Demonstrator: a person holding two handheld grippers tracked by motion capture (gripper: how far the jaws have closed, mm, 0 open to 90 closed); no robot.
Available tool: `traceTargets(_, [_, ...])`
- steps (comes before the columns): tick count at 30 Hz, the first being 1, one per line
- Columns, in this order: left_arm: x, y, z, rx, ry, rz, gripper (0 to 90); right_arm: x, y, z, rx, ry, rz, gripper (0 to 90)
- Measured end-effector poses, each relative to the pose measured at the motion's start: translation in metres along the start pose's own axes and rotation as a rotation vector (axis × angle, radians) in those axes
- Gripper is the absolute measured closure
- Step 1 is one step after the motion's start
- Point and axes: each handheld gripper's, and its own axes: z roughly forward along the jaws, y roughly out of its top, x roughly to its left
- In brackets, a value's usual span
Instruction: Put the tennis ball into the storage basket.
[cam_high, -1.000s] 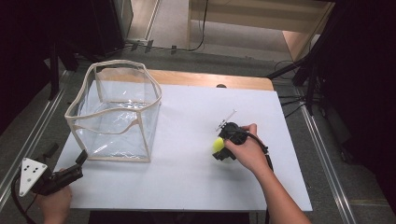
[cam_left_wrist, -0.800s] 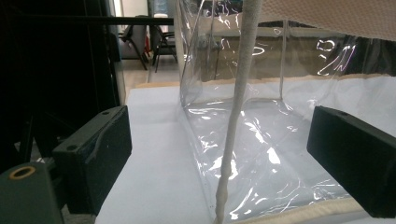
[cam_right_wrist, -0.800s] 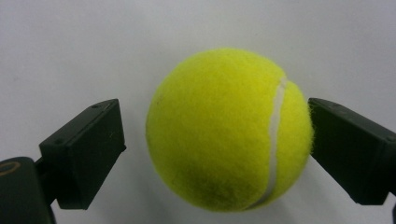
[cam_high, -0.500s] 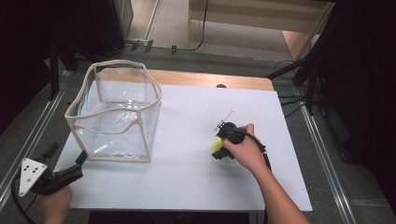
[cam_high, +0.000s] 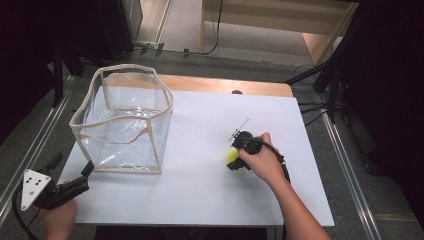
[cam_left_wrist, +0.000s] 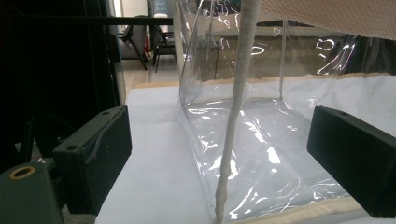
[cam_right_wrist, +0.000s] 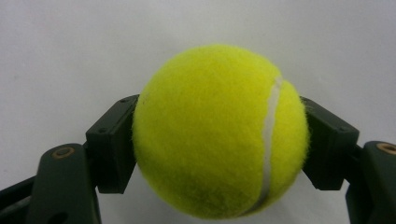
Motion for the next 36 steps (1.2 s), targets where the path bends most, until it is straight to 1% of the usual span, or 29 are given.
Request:
traceTargets(2, [0.000, 0.000, 0.000, -0.001, -0.002, -0.001, 6.9, 0.000, 0.000, 0.000, -0.002, 0.005, -0.001, 23.1])
traceTargets(3, [0.000, 0.000, 0.000, -0.001, -0.002, 0.000, 6.9, -0.001, 0.001, 0.000, -0.004, 0.010, -0.011, 23.1])
traceTargets(6, [0.000, 0.000, 0.000, -0.002, 0.000, 0.000, 6.9, 0.001, 0.003, -0.001, -0.007, 0.015, -0.005, 23.2])
traceTargets(7, [0.000, 0.000, 0.000, -0.002, 0.000, 0.001, 6.9, 0.001, 0.004, -0.001, -0.008, 0.019, -0.015, 23.2])
traceTargets(15, [0.000, 0.000, 0.000, -0.002, -0.001, 0.001, 6.9, 0.005, 0.012, -0.004, -0.015, 0.025, -0.023, 23.2])
traceTargets(17, [0.000, 0.000, 0.000, -0.001, -0.001, 0.001, 6.9, 0.006, 0.015, -0.004, -0.013, 0.026, -0.034, 23.2])
traceTargets(19, [0.000, 0.000, 0.000, -0.001, -0.002, 0.000, 6.9, 0.008, 0.018, -0.004, -0.015, 0.029, -0.038, 23.3])
traceTargets(20, [0.000, 0.000, 0.000, 0.000, 0.000, 0.001, 6.9, 0.008, 0.020, -0.004, -0.011, 0.027, -0.049, 23.2])
traceTargets(25, [0.000, 0.000, 0.000, -0.006, -0.002, -0.006, 6.9, 0.012, 0.027, -0.005, -0.009, 0.034, -0.057, 23.3])
traceTargets(26, [0.000, 0.000, 0.000, -0.006, 0.000, -0.007, 6.9, 0.013, 0.030, -0.006, -0.009, 0.043, -0.065, 23.3])
traceTargets(31, [0.000, 0.000, 0.000, -0.008, 0.001, -0.007, 6.9, 0.016, 0.036, -0.009, -0.013, 0.046, -0.068, 23.3])
traceTargets(32, [0.000, 0.000, 0.000, -0.008, 0.000, -0.007, 6.9, 0.016, 0.038, -0.010, -0.013, 0.041, -0.077, 23.3])
traceTargets(33, [0.000, 0.000, 0.000, -0.011, 0.003, -0.013, 6.9, 0.018, 0.042, -0.011, -0.022, 0.048, -0.085, 23.3])
traceTargets(35, [0.000, 0.000, 0.000, -0.014, 0.001, -0.013, 6.9, 0.019, 0.045, -0.013, -0.023, 0.052, -0.088, 23.3])
traceTargets(36, [0.000, 0.000, 0.000, -0.013, 0.003, -0.012, 6.9, 0.020, 0.047, -0.014, -0.023, 0.050, -0.097, 23.3])
